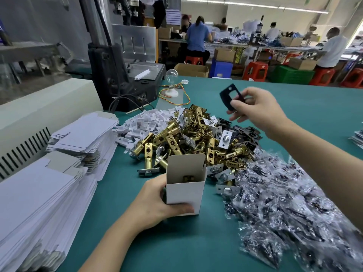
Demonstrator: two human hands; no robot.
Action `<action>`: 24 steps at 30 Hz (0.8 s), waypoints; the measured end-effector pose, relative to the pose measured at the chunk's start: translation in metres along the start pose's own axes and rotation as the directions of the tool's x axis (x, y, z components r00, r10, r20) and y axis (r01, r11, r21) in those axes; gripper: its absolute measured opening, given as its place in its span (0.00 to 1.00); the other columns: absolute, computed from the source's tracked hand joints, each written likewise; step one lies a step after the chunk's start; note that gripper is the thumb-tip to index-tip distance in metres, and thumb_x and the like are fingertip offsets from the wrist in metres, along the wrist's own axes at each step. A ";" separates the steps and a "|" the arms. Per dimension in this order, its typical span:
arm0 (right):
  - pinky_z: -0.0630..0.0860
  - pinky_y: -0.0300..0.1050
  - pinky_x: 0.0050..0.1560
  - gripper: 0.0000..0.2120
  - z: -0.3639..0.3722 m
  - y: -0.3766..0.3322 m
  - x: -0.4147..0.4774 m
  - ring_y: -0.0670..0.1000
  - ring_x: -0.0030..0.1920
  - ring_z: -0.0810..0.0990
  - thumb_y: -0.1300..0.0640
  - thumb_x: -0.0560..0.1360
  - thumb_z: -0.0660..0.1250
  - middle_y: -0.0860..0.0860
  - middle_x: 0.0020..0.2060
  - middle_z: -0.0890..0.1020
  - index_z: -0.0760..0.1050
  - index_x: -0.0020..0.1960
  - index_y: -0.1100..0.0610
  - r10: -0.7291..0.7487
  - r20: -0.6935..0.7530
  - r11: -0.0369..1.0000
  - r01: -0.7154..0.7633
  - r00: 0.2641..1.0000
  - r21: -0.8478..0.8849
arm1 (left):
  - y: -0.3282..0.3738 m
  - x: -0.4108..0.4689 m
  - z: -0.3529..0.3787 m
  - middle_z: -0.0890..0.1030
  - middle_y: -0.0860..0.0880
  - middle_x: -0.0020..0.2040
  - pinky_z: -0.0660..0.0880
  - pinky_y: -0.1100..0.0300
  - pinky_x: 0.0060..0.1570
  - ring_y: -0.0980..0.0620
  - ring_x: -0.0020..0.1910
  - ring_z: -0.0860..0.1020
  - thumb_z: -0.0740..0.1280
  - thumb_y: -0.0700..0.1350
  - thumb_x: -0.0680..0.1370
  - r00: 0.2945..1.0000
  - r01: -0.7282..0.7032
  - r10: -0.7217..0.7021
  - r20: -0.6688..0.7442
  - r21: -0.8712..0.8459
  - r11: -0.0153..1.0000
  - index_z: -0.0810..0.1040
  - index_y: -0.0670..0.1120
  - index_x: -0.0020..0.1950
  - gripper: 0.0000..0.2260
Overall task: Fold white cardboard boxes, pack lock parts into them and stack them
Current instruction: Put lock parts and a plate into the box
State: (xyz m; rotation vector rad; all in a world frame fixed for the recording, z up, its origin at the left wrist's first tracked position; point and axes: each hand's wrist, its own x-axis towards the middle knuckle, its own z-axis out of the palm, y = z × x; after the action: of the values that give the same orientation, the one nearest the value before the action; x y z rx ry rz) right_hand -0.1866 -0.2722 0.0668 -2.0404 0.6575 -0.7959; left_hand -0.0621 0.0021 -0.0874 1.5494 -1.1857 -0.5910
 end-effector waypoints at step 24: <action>0.77 0.48 0.46 0.04 0.070 -0.067 -0.120 0.45 0.44 0.79 0.50 0.78 0.72 0.41 0.43 0.82 0.84 0.52 0.45 -0.355 0.318 0.759 0.470 0.879 -0.451 | -0.008 0.001 0.000 0.85 0.58 0.54 0.81 0.63 0.48 0.54 0.52 0.83 0.82 0.69 0.63 0.999 -0.001 0.000 -0.048 -0.038 0.999 0.78 0.67 0.61 0.30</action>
State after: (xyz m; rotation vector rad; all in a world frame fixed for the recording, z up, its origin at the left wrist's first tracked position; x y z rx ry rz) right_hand -0.2041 -0.1194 0.0553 -2.7922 0.3042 -0.6695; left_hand -0.0581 0.0007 -0.0948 1.5229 -1.1327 -0.5701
